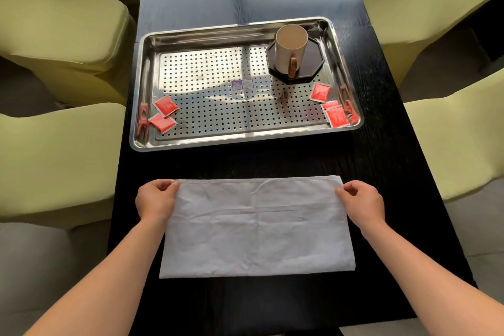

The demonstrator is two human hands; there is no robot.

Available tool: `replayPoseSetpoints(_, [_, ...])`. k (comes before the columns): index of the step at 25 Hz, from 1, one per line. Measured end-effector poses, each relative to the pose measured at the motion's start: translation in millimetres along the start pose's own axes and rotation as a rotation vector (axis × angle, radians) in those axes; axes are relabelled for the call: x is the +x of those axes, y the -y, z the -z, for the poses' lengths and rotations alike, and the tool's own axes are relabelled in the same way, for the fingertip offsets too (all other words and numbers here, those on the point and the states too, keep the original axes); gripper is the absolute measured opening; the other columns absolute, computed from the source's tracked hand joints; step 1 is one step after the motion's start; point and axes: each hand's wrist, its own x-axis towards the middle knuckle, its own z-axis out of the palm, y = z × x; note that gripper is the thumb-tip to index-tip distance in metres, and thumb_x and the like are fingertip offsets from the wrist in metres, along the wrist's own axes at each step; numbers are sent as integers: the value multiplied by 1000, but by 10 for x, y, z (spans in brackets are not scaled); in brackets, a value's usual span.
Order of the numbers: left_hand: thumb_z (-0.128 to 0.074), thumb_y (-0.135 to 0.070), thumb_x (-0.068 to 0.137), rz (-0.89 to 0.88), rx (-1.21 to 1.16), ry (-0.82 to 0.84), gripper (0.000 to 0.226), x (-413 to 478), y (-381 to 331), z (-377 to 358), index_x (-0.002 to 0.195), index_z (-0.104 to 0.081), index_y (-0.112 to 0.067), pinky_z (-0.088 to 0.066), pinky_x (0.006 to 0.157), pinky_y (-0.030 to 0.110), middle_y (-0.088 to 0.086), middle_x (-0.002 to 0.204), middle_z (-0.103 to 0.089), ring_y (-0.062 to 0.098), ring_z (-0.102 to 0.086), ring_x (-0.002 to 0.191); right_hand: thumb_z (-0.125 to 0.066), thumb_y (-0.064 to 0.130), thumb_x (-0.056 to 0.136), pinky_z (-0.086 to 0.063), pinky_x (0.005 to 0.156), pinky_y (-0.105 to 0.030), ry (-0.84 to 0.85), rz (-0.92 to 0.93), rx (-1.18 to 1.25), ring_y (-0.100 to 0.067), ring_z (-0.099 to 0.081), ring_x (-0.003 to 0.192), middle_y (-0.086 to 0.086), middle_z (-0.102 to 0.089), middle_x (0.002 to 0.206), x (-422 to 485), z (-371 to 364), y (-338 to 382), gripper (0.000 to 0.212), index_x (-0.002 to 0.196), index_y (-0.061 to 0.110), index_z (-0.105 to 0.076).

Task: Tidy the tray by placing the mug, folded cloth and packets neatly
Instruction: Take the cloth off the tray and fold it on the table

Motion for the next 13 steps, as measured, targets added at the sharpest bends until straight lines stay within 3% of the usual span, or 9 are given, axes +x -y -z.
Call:
replayPoseSetpoints(4, [-73,-28,86,-5,172,-50,16,-3,-48,-22,96,-76,-15,-56,84,41,3,93,-74,24,-67,90,-66,38,86,-42,53,-29,-22,-13,-172,-14,-59,67,7,-65,71,11,-64,41,19,72,26,-62])
replayPoseSetpoints(7, [-70,-28,89,-39,253,-63,17,-25,-99,-46,97,-75,-13,-48,74,34,4,94,-73,21,-63,86,-65,37,84,-42,55,-29,-28,-43,-246,-17,-59,68,5,-64,73,22,-95,80,15,76,26,-57])
replayPoseSetpoints(9, [-69,-26,90,-71,290,-71,16,-26,-108,-49,97,-74,-13,-46,73,34,4,95,-72,20,-61,86,-64,37,85,-45,60,-32,-7,-56,-255,-21,-61,76,3,-65,81,30,-98,91,14,88,25,-57])
replayPoseSetpoints(13, [-68,-25,90,-85,302,-78,19,-24,-89,9,105,-72,-14,-46,76,34,4,98,-71,23,-62,92,-67,32,87,-47,68,-37,3,-30,-151,-23,-62,87,3,-66,88,-28,-75,31,40,123,19,-56])
